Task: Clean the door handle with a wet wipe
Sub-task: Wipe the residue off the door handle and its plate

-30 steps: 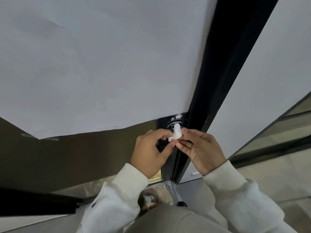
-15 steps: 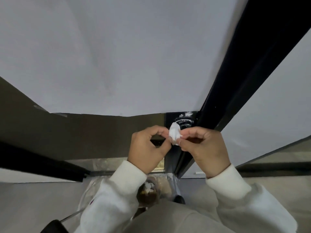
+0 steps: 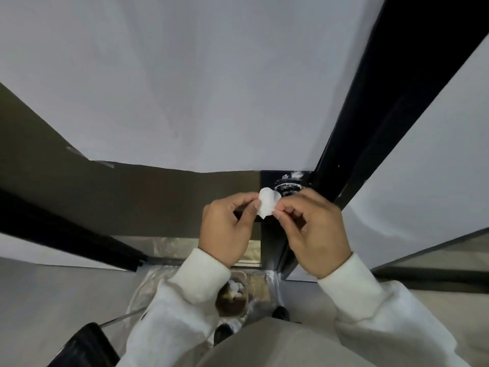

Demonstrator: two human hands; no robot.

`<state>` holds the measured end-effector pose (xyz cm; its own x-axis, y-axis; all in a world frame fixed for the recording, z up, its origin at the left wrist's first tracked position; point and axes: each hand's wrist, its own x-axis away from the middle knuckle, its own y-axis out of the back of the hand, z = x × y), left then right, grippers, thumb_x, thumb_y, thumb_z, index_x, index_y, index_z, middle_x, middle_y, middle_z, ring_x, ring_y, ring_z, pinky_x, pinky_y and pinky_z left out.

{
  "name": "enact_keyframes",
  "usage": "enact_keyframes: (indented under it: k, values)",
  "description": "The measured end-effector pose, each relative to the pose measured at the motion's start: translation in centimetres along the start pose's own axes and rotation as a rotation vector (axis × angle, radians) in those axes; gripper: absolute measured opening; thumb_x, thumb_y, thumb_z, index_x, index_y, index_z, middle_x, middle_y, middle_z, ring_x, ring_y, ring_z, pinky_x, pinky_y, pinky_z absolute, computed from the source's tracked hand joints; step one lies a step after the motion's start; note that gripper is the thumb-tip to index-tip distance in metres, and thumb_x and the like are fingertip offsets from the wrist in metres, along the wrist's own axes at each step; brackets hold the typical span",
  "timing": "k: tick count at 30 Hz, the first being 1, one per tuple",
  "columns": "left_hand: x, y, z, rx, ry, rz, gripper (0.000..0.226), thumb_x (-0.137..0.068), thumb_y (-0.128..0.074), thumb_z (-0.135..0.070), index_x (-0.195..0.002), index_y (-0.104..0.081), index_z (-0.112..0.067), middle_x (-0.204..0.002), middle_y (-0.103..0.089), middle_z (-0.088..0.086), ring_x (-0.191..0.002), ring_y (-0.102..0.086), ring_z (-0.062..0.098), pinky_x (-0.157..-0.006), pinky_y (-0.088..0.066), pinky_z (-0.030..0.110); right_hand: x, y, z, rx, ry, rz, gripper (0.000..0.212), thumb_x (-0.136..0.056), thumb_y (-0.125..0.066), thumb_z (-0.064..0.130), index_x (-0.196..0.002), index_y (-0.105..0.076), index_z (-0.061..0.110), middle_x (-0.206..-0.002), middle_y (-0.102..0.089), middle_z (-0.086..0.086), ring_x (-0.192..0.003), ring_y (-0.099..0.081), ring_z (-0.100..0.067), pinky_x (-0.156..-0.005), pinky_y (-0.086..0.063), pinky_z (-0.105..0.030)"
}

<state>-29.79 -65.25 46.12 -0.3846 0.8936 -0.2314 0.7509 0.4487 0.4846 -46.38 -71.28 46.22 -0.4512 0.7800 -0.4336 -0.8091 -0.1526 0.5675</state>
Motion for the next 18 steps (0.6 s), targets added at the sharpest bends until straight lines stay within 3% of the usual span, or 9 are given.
enact_keyframes:
  k: [4,7,9,13,18]
  values:
    - [-0.1,0.1,0.4,0.083,0.051,-0.047,0.019,-0.094,-0.067,-0.023,-0.112,-0.075,-0.021,-0.099,-0.077,-0.010,-0.091,-0.072,0.007,-0.083,-0.060,0.035,0.2,0.2,0.3,-0.137,-0.011,0.062,0.007,-0.089,-0.071,0.008,-0.088,-0.068,0.013,-0.096,-0.064,0.003,-0.087,-0.062,-0.011,-0.075,-0.052,-0.027]
    - [0.0,0.3,-0.2,0.215,0.038,-0.030,0.018,-0.095,-0.064,-0.030,-0.104,-0.074,-0.018,-0.090,-0.075,-0.007,-0.082,-0.071,0.014,-0.077,-0.059,0.035,0.2,0.1,0.5,-0.435,-0.235,0.083,0.010,-0.093,-0.067,0.007,-0.089,-0.067,0.016,-0.089,-0.070,0.002,-0.082,-0.068,-0.018,-0.073,-0.058,-0.035]
    - [0.3,0.4,-0.7,0.280,0.028,0.016,0.022,-0.088,-0.071,-0.039,-0.099,-0.072,-0.020,-0.087,-0.073,-0.001,-0.080,-0.070,0.020,-0.075,-0.059,0.038,0.1,0.0,0.7,-0.632,-0.362,0.063,0.009,-0.093,-0.067,0.005,-0.088,-0.068,0.013,-0.084,-0.071,-0.002,-0.078,-0.070,-0.021,-0.070,-0.060,-0.038]
    - [0.4,0.2,-0.6,0.260,0.012,0.076,0.032,-0.074,-0.086,-0.035,-0.097,-0.068,-0.020,-0.086,-0.072,0.004,-0.080,-0.070,0.027,-0.076,-0.060,0.044,-0.1,0.3,0.5,-0.705,-0.378,0.087,0.006,-0.093,-0.066,0.004,-0.088,-0.068,0.007,-0.082,-0.074,-0.009,-0.079,-0.072,-0.026,-0.071,-0.062,-0.038]
    - [0.3,1.0,-0.4,0.260,0.030,0.086,0.025,-0.079,-0.085,-0.018,-0.101,-0.073,-0.020,-0.087,-0.077,-0.001,-0.080,-0.073,0.018,-0.075,-0.058,0.029,-0.3,0.8,0.1,-0.711,-0.410,0.083,0.002,-0.092,-0.067,0.006,-0.091,-0.068,0.008,-0.084,-0.075,-0.010,-0.074,-0.072,-0.023,-0.071,-0.061,-0.039]
